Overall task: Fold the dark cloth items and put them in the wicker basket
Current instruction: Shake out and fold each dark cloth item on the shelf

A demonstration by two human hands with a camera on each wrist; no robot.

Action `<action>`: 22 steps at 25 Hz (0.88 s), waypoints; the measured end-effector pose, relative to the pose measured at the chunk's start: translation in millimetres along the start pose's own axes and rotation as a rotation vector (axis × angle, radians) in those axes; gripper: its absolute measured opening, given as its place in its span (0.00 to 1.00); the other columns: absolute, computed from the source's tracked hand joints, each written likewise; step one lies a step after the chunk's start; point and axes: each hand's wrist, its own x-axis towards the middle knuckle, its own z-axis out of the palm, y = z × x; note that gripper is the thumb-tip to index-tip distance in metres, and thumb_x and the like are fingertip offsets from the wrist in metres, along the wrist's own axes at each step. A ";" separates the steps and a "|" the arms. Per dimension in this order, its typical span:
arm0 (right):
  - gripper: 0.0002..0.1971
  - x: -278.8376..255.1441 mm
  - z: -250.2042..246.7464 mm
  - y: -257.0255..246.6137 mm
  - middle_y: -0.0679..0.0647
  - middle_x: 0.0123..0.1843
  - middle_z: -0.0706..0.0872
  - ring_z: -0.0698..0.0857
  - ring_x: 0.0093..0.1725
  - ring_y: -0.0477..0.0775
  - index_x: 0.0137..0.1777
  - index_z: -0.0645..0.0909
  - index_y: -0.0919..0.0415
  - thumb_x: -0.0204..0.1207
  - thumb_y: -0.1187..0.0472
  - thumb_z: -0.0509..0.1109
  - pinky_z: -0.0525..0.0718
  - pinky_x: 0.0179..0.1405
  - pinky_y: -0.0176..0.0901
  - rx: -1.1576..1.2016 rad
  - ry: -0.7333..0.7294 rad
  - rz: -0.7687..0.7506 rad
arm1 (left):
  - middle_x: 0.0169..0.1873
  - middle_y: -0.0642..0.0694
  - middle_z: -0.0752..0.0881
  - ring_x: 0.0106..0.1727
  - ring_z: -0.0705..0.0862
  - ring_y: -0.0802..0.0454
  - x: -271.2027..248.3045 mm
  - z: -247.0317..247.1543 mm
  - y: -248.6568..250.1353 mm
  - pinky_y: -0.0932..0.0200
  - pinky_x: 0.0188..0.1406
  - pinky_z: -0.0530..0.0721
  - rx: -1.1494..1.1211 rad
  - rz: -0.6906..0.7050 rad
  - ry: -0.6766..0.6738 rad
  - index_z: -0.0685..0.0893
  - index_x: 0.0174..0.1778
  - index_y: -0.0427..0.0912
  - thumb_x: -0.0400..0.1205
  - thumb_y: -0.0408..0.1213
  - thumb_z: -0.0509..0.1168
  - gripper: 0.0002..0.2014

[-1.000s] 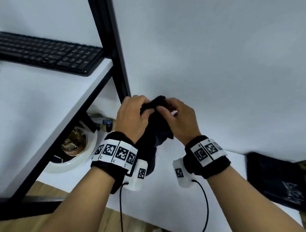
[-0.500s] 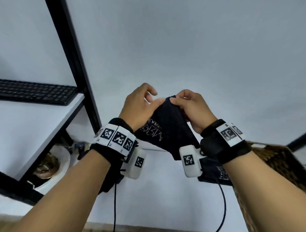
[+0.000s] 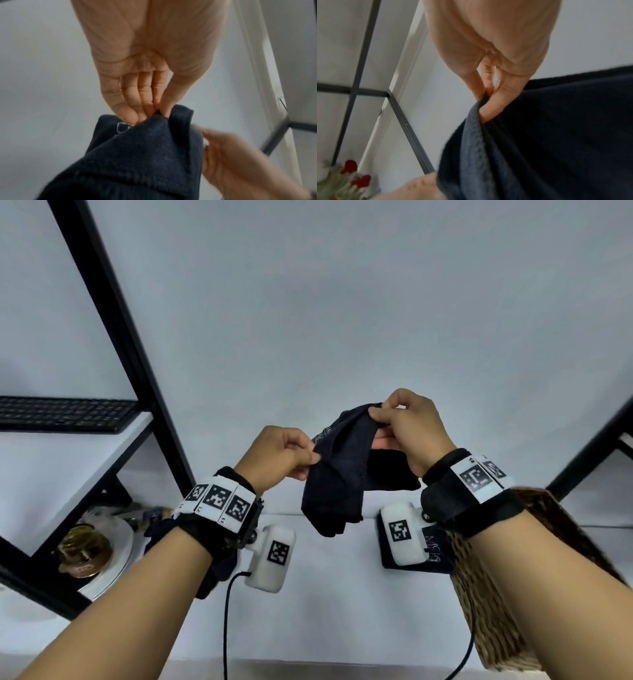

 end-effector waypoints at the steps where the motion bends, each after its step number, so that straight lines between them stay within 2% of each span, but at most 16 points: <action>1: 0.14 0.4 -6.2 1.9 0.60 0.32 0.81 0.83 0.24 0.55 0.33 0.70 0.58 0.76 0.69 0.70 0.87 0.29 0.48 -0.090 0.007 -0.005 | 0.29 0.42 0.82 0.35 0.82 0.46 0.6 -2.7 4.8 0.53 0.39 0.87 -0.048 -0.009 0.021 0.82 0.35 0.36 0.77 0.24 0.69 0.06; 3: 0.12 2.1 -20.2 4.7 0.57 0.33 0.85 0.86 0.28 0.58 0.33 0.73 0.58 0.75 0.63 0.71 0.89 0.36 0.54 -0.533 -0.037 -0.038 | 0.32 0.44 0.81 0.33 0.82 0.50 3.8 -6.2 16.5 0.57 0.36 0.83 -0.150 -0.014 0.064 0.79 0.34 0.41 0.78 0.25 0.66 0.09; 5: 0.07 -1.9 -25.8 3.0 0.52 0.41 0.87 0.88 0.42 0.57 0.40 0.78 0.55 0.75 0.54 0.71 0.85 0.48 0.51 -1.023 -0.093 -0.108 | 0.33 0.46 0.80 0.29 0.80 0.54 7.8 -5.2 28.3 0.61 0.32 0.80 -0.235 -0.002 0.056 0.77 0.35 0.43 0.81 0.26 0.63 0.10; 6: 0.06 -5.5 -24.9 0.1 0.49 0.48 0.86 0.86 0.48 0.54 0.46 0.80 0.53 0.74 0.53 0.72 0.83 0.51 0.48 -1.068 -0.126 -0.192 | 0.33 0.46 0.80 0.28 0.80 0.56 9.4 -2.9 33.7 0.63 0.30 0.80 -0.255 0.014 0.036 0.76 0.37 0.43 0.82 0.26 0.62 0.09; 8: 0.20 -14.9 -16.4 -10.8 0.43 0.62 0.80 0.81 0.58 0.44 0.63 0.77 0.46 0.72 0.56 0.76 0.79 0.56 0.37 -0.873 -0.285 -0.405 | 0.34 0.44 0.82 0.29 0.82 0.55 12.3 3.5 43.6 0.62 0.32 0.82 -0.254 0.053 -0.020 0.77 0.41 0.40 0.83 0.26 0.61 0.06; 9: 0.27 -19.3 -8.6 -18.3 0.41 0.65 0.77 0.78 0.60 0.40 0.68 0.74 0.44 0.70 0.57 0.78 0.77 0.57 0.31 -0.791 -0.359 -0.505 | 0.35 0.42 0.84 0.30 0.83 0.53 13.6 5.8 47.3 0.61 0.34 0.83 -0.240 0.070 -0.044 0.78 0.44 0.38 0.83 0.26 0.61 0.05; 10: 0.29 -19.4 -1.3 -24.0 0.40 0.64 0.76 0.77 0.60 0.39 0.70 0.74 0.44 0.69 0.57 0.79 0.76 0.56 0.29 -0.769 -0.397 -0.597 | 0.36 0.42 0.85 0.33 0.84 0.51 14.5 6.9 51.7 0.59 0.35 0.83 -0.221 0.087 -0.056 0.79 0.46 0.37 0.83 0.26 0.61 0.04; 12: 0.22 -13.2 11.4 -28.6 0.42 0.58 0.78 0.79 0.54 0.41 0.63 0.81 0.49 0.68 0.55 0.79 0.79 0.52 0.33 -0.808 -0.369 -0.763 | 0.36 0.42 0.86 0.35 0.84 0.49 15.9 5.8 57.9 0.60 0.35 0.82 -0.210 0.103 -0.051 0.82 0.45 0.37 0.81 0.25 0.60 0.06; 15: 0.07 -2.9 23.4 -32.0 0.47 0.48 0.81 0.80 0.43 0.45 0.48 0.85 0.55 0.73 0.54 0.76 0.81 0.43 0.41 -0.808 -0.250 -0.913 | 0.36 0.39 0.85 0.31 0.84 0.51 14.1 -0.9 61.3 0.62 0.29 0.82 -0.354 0.062 -0.045 0.81 0.48 0.36 0.83 0.27 0.62 0.03; 18: 0.07 4.3 32.6 -34.3 0.49 0.44 0.82 0.81 0.39 0.48 0.43 0.82 0.57 0.78 0.54 0.71 0.81 0.42 0.43 -0.811 -0.199 -0.910 | 0.35 0.41 0.85 0.31 0.85 0.53 13.3 -7.5 55.5 0.63 0.29 0.83 -0.464 0.037 -0.022 0.80 0.52 0.35 0.84 0.29 0.61 0.04; 22: 0.04 4.7 47.7 -46.2 0.47 0.37 0.84 0.83 0.37 0.48 0.41 0.82 0.55 0.74 0.59 0.74 0.79 0.40 0.35 -0.681 -0.141 -0.741 | 0.40 0.42 0.87 0.40 0.86 0.50 13.0 -20.4 50.6 0.60 0.39 0.86 -0.539 0.063 0.048 0.82 0.52 0.38 0.84 0.35 0.63 0.05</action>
